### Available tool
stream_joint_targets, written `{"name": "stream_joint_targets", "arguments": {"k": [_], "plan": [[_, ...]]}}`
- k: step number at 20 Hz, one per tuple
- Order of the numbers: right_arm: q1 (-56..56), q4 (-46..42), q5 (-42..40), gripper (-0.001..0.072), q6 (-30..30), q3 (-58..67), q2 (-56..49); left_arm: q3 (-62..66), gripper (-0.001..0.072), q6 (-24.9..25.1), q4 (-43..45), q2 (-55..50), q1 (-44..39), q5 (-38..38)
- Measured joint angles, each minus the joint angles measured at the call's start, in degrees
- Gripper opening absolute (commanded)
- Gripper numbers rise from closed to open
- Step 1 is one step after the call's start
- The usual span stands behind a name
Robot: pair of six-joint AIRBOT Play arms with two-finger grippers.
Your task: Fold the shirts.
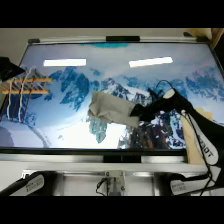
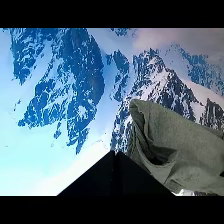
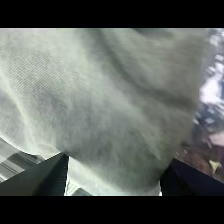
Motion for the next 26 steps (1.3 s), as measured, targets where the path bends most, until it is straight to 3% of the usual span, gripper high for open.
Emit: {"name": "stream_joint_targets", "arguments": {"k": [1,7,10,17,26], "plan": [[0.28,1.33,-1.6,0.0088,-0.85,-0.57,-0.35,0.0,0.0041,-0.02,0.0,0.0,0.0,0.0],[-2.69,15.93,-0.94,0.0083,-14.56,4.11,1.38,0.0,0.0041,-0.31,0.0,-0.02,0.0,-0.02],[-8.68,18.82,2.84,0.0083,-16.94,11.39,5.66,0.0,0.0042,-0.55,0.0,-0.22,0.0,-0.02],[-29.83,12.44,7.23,0.0082,-9.99,18.27,14.99,0.0,0.0042,-0.57,0.0,-0.35,0.0,-0.07],[-50.73,-4.83,16.72,0.0082,-1.64,19.08,23.34,0.0,0.0041,-0.11,-0.02,-0.35,-1.25,-2.45]]}}
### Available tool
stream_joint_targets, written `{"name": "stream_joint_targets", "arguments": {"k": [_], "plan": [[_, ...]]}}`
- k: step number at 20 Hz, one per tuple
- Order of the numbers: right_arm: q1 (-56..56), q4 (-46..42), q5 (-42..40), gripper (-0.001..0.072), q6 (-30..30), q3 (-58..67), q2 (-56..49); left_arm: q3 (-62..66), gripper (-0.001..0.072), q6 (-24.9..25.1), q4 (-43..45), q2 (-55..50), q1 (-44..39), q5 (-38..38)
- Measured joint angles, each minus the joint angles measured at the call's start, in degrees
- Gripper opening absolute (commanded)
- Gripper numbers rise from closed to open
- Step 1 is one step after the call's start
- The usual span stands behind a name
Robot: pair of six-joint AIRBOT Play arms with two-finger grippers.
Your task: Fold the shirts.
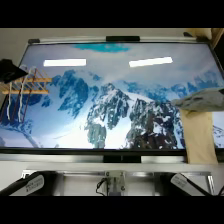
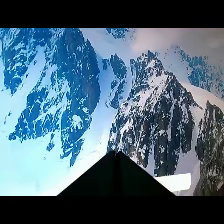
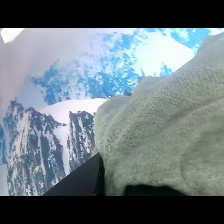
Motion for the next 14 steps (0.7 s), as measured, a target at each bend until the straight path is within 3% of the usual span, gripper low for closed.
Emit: {"name": "stream_joint_targets", "arguments": {"k": [4,8,14], "plan": [[-1.9,-6.86,4.7,0.0083,2.16,0.0,3.76,0.0,0.0042,0.96,0.0,0.0,-2.27,-0.28],[-2.49,-21.2,9.49,0.0083,6.08,-1.44,7.26,-0.09,0.0042,1.84,0.0,-0.02,-3.67,-0.22],[-2.69,-36.02,8.44,0.0083,10.71,-19.52,12.2,-0.11,0.0041,2.43,0.0,-0.02,-4.2,0.02]]}}
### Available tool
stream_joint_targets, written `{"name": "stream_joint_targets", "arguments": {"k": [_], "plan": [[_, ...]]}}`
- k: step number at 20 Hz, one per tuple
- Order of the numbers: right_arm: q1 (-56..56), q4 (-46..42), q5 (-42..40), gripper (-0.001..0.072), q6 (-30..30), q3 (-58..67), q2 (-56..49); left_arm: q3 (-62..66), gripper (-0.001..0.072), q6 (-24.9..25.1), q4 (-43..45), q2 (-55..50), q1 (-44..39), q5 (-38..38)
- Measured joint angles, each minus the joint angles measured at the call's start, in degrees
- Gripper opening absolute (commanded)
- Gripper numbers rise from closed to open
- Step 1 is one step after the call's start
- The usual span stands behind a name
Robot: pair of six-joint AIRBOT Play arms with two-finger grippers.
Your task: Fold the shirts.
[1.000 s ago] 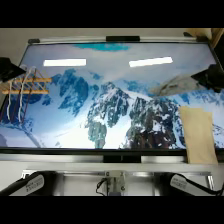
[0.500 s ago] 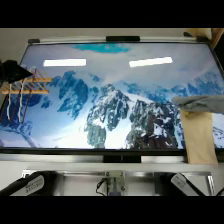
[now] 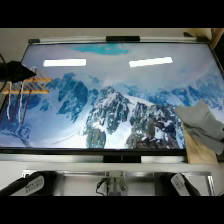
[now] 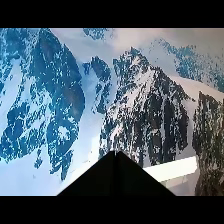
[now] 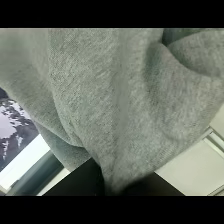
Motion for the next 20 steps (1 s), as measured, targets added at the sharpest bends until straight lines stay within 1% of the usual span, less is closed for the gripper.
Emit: {"name": "stream_joint_targets", "arguments": {"k": [2,4,5,6,7,11,14,16,17,20], "plan": [[0.0,-1.68,-2.73,0.0084,2.21,-6.29,0.59,0.0,0.0042,0.07,0.02,0.0,-0.04,0.07],[0.0,-2.71,-5.7,0.0108,4.2,-10.84,0.9,0.0,0.0042,0.13,0.02,0.0,-0.09,0.07],[0.0,-3.15,-6.97,0.0152,5.05,-12.31,0.92,0.0,0.0041,0.13,0.02,0.0,-0.09,0.07],[0.0,-3.54,-7.96,0.0454,5.84,-13.29,0.98,0.0,0.0042,0.13,0.02,0.0,-0.09,0.07],[0.0,-4.09,-8.68,0.0585,6.4,-14.08,1.01,0.0,0.0042,0.11,0.0,0.0,-0.09,0.07],[0.0,-4.48,-9.79,0.0585,6.29,-14.03,1.03,0.0,0.004,0.02,0.02,-0.31,-0.09,0.04],[0.04,-2.64,-9.09,0.0585,4.07,-7.85,1.07,0.0,0.0039,-1.38,3.91,-1.11,-1.88,0.04],[0.2,2.01,-10.14,0.0584,2.16,-0.59,1.07,0.0,0.0039,-3.13,10.47,-2.05,-5.31,-0.07],[0.74,5.73,-11.56,0.0584,1.11,3.54,1.07,0.0,0.0039,-4.09,14.12,-2.75,-7.63,-0.09],[7.5,15.93,-17.25,0.0584,-1.01,12.9,1.01,0.0,0.0041,-6.97,22.86,-5.55,-14.8,-0.33]]}}
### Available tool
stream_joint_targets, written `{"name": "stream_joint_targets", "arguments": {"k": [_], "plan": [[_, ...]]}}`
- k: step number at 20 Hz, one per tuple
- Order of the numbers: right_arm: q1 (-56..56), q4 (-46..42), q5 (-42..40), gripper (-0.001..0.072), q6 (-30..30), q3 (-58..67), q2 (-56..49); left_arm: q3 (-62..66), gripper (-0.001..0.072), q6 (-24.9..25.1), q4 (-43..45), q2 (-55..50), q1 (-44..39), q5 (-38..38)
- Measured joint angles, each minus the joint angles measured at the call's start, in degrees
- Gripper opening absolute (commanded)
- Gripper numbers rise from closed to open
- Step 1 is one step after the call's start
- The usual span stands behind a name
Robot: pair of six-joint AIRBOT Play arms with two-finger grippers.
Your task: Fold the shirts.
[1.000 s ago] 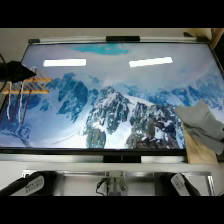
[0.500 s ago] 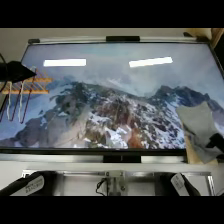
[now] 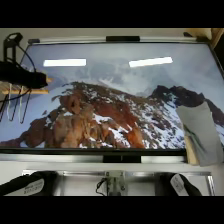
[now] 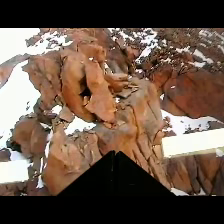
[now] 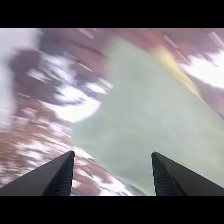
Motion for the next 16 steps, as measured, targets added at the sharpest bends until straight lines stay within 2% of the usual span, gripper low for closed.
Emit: {"name": "stream_joint_targets", "arguments": {"k": [1,2,3,4,5,6,8,11,16], "plan": [[3.98,1.42,-1.49,0.0584,-0.15,1.68,-0.37,0.0,0.0042,-1.03,1.81,-1.09,-2.01,-0.11],[9.25,1.38,-2.23,0.0585,0.17,2.99,-1.27,0.02,0.0101,-2.12,3.28,-2.23,-3.78,-0.52],[14.75,-0.33,-1.9,0.0585,1.33,3.85,-2.62,0.02,0.0376,-3.39,4.81,-3.67,-5.49,-1.29],[21.14,-3.41,-0.37,0.0585,2.95,4.52,-4.76,0.0,0.0701,-4.61,6.27,-5.07,-6.71,-2.45],[26.82,-6.16,1.86,0.0586,4.37,4.96,-7.08,-0.02,0.0676,-5.95,7.91,-6.62,-7.72,-4.35],[32.44,-8.17,4.13,0.0586,5.6,5.31,-9.79,-0.35,0.0575,-7.02,8.92,-7.89,-8.37,-5.99],[41.07,-10.03,7.45,0.0585,7.56,5.73,-14.34,-2.45,0.0571,-8.13,9.38,-8.02,-9.6,-6.56],[49.22,-11.76,8.15,0.0585,10.47,6.08,-17.88,-9.01,0.0571,-10.43,8.87,-3.65,-10.71,-1.68],[53.86,-11.85,6.49,0.0585,12.04,6.19,-19.52,-15.69,0.0571,-12.46,9.11,0.5,-11.26,2.71]]}}
